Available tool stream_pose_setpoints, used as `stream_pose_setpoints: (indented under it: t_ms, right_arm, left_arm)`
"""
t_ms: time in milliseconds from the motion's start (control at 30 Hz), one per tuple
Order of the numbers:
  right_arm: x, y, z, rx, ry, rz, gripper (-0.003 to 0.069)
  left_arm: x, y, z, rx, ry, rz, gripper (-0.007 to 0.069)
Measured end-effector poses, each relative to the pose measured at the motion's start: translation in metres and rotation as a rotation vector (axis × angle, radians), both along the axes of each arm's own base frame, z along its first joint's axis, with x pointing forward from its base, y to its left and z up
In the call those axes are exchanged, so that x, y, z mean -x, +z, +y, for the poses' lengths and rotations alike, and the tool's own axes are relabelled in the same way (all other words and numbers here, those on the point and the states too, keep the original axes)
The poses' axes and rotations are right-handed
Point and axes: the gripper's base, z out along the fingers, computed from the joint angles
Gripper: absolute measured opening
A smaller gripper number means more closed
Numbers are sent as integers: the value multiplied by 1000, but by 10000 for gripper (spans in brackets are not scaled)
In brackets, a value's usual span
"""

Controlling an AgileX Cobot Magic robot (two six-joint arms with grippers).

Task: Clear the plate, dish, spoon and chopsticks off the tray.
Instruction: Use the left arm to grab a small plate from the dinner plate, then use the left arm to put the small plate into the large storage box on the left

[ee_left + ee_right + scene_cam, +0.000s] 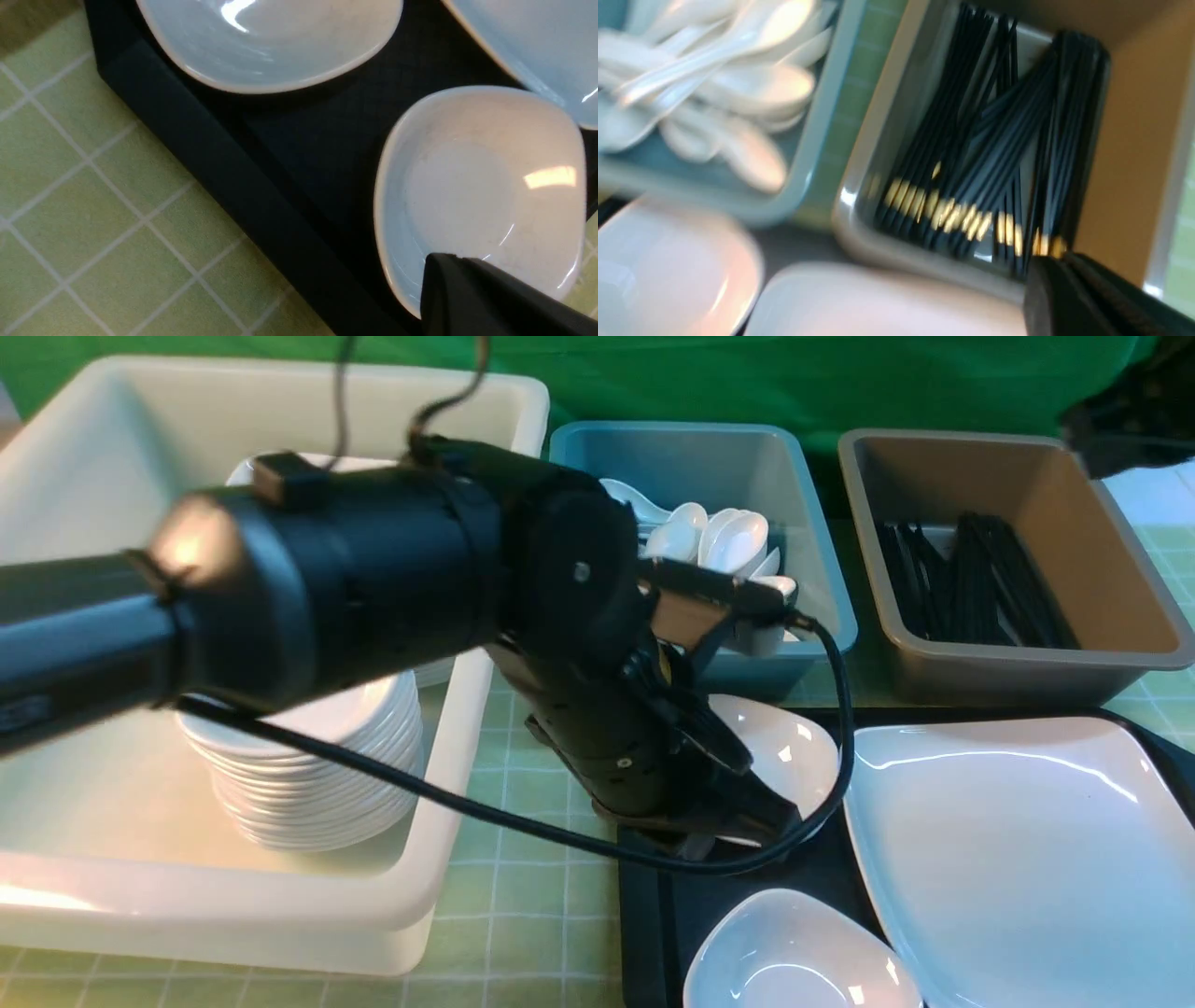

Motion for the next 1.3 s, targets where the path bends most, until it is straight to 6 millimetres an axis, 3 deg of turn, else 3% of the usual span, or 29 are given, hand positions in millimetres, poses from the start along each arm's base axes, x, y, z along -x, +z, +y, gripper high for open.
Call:
stream_pose_setpoints:
  t_ms: [67,100,133,200,233,267,333,367,433,500,633,700,733,867,967,1067,1200,1300]
  right_arm:
    - [29,3,-1,-14,3,6,1]
    - [61,7,-3,-29,7,-3,1]
    - [81,3,-4,-38,11,6,1]
    - [105,-4,-4,-50,26,25,1]
    - [108,-5,-4,-54,29,28,1]
    - [128,-15,-3,-78,39,58,1]
    - [152,-25,0,-116,78,101,1]
    - [154,-27,1,-126,85,112,1]
    - [182,-31,7,-163,194,115,1]
    - [197,-30,10,-178,258,97,1]
    - [223,-22,12,-188,323,19,1]
    - [232,-18,11,-184,332,-17,1]
    - [236,-16,11,-183,335,-34,1]
    - [239,-15,11,-183,341,-41,1]
    - [240,-15,11,-180,348,-41,1]
    - [238,-11,13,-197,355,-66,1]
    - [229,0,19,-233,413,-104,1]
    - [213,17,27,-284,480,-140,1]
  left_arm:
    - [-2,-7,-5,-12,-23,0,24]
    - [-3,-15,-12,-23,-67,-12,75]
    - [-3,-22,-17,-32,-85,-10,111]
    - [0,-29,-24,-42,-117,-14,181]
    - [1,-32,-26,-44,-123,-13,201]
    - [3,-41,-32,-56,-142,-5,280]
    - [4,-52,-38,-72,-154,10,363]
    - [4,-53,-38,-72,-155,9,379]
    - [1,-67,-42,-82,-153,16,456]
    - [-2,-76,-45,-87,-150,16,476]
    - [-6,-86,-49,-80,-142,5,471]
    - [-7,-90,-49,-80,-141,6,424]
    - [-7,-92,-50,-83,-141,9,391]
    - [-6,-96,-49,-97,-124,41,126]
    - [-5,-86,-49,-81,-94,64,59]
    - [-5,-58,-47,-57,-97,38,22]
    - [-14,-10,-34,22,-54,-41,7]
    - [-25,48,0,128,44,-109,7]
